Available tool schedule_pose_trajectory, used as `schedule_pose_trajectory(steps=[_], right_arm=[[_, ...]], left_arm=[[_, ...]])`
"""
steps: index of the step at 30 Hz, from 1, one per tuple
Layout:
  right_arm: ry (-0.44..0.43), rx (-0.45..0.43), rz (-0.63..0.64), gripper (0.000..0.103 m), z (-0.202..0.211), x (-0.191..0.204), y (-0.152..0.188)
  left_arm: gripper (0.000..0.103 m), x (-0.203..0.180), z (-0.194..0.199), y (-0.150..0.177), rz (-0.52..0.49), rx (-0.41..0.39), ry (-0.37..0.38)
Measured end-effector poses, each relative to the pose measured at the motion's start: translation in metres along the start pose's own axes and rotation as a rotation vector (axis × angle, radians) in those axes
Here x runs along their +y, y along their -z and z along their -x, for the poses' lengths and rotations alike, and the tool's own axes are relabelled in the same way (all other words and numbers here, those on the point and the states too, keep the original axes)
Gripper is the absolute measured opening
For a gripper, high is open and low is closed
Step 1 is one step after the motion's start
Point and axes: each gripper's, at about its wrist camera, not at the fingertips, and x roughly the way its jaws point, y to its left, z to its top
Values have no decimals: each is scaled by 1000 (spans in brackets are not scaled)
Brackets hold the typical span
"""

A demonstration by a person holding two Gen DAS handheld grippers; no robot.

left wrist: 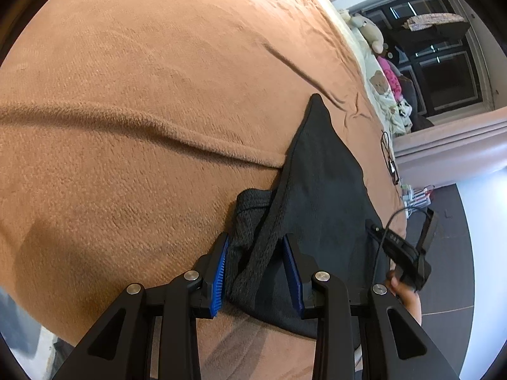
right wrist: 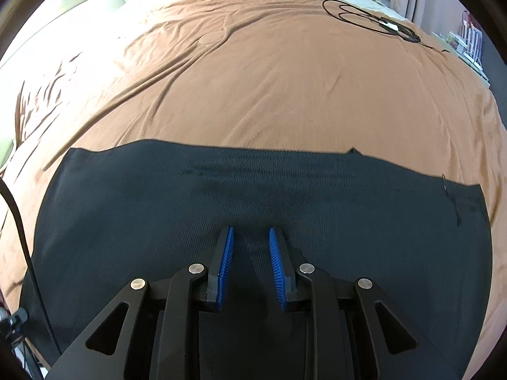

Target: Fold small clothes

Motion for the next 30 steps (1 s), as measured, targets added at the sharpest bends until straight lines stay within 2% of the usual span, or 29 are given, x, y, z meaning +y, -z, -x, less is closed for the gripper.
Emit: schedule_pose_trajectory(steps=[2,3,4,6,10,19,25,30], right_arm=[[10,0,0,21,-3,1,-4],[13,-1,-2,21,-4,1,-7],[15,1,-5,21,-5,2,-9],[6,5,-14,21,-1,2,-10],[-42,1,-4,21,16,3,0],[-123,13,3,21,46,6,47],[-154,22,10,9,64,14,76],[-173,30,-6,8,79,15,99]], left_arm=[[27,1,-1,-2,-2,-3,-2],[15,2,-3,-3,-1,1,-6],[10,2,-5,-3,2,7,-4],[7,3,-5,-4,13,12,13],[6,-2,4,-4,3,1,69],[5,-27,18,-11,-29,-16,188],[5,-46,21,-14,-57,-16,254],[5,-66,22,-17,-84,-15,308]])
